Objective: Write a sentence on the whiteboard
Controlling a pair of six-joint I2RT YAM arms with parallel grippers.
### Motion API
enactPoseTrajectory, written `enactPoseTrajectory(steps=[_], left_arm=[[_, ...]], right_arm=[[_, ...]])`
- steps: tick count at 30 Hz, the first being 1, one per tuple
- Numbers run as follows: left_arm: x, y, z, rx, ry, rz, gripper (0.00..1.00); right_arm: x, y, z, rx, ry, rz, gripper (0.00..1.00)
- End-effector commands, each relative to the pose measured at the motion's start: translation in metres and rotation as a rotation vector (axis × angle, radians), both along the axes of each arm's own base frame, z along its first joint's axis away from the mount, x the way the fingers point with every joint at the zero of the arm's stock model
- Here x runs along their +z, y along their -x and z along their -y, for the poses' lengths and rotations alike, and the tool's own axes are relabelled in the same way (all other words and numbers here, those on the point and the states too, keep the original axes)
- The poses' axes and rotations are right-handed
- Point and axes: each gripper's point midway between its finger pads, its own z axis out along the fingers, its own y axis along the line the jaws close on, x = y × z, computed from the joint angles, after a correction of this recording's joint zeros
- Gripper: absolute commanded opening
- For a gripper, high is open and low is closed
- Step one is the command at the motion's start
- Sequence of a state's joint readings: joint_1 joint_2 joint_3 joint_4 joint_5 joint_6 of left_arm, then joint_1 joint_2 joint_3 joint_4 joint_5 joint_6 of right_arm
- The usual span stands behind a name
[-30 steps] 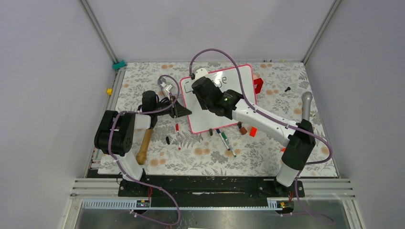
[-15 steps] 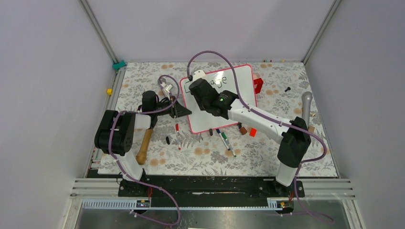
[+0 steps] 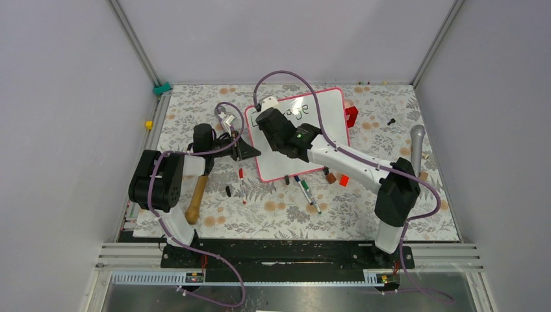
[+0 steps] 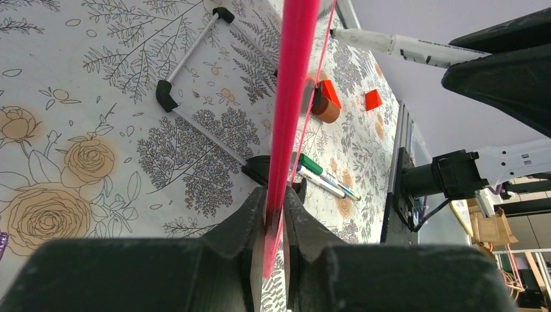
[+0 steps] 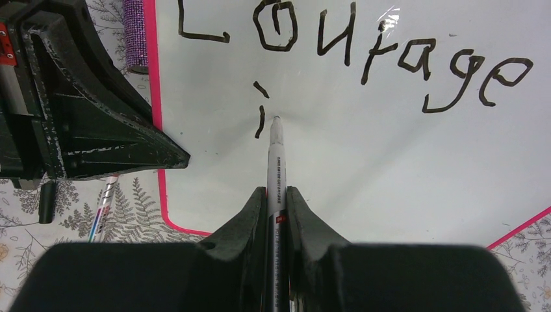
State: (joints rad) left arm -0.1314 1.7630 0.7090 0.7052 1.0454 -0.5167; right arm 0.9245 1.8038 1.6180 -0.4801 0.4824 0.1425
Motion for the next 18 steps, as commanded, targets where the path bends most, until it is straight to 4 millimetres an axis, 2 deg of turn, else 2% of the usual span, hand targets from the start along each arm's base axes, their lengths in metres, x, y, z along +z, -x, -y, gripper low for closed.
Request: enactPoseTrajectory(steps=[1,18], left_arm=[[-0.0101,-0.0093,-0.0121,0.063,-0.020,0.001,0.00],[-0.0099,-0.0101,-0.0130,0.067,-0.021,0.004,0.00]], right_arm=[[0.0203,-0.0153,0.0007,-0.039,-0.025,0.062,0.00],[0.0148,-0.0207,-0.0010,-0.041,-0.009,0.049,0.00]])
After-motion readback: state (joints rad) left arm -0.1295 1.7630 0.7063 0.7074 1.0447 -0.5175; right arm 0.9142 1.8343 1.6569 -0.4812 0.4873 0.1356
